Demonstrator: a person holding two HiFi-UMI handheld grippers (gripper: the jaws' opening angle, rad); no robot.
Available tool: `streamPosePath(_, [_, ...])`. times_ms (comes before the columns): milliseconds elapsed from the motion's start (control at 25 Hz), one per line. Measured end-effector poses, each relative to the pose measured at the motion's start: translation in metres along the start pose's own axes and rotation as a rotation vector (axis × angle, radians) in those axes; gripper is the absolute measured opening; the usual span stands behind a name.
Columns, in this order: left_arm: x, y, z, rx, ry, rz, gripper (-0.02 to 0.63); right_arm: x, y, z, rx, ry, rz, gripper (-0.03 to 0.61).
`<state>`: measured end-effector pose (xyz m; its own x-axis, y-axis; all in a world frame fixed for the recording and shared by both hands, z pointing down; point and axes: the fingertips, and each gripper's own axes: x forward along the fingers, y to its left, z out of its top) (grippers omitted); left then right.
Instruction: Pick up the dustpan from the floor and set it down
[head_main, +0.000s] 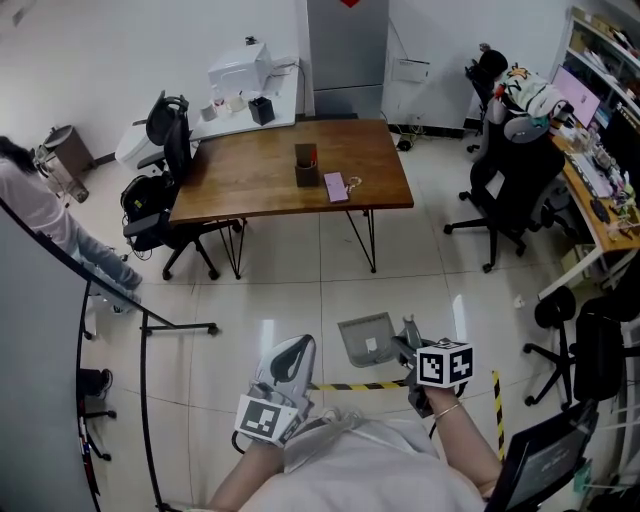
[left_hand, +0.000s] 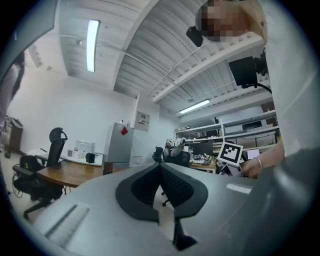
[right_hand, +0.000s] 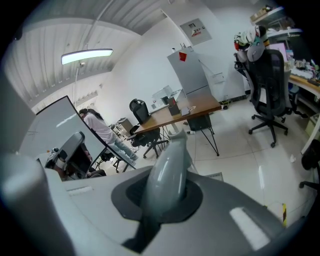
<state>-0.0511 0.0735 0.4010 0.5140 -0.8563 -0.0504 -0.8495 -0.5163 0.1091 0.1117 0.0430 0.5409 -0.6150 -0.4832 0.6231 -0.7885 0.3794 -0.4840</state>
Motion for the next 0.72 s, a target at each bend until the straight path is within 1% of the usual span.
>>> streamPosePath(400, [0.009, 0.014, 0.002, 0.013, -0.008, 0.021, 0.015, 0.01, 0.005, 0.001, -0.003, 0.016, 0.019, 0.002])
streamPosePath(720, [0.026, 0.022, -0.011, 0.015, 0.006, 0.045, 0.015, 0.019, -0.01, 0.001, 0.008, 0.038, 0.042, 0.002])
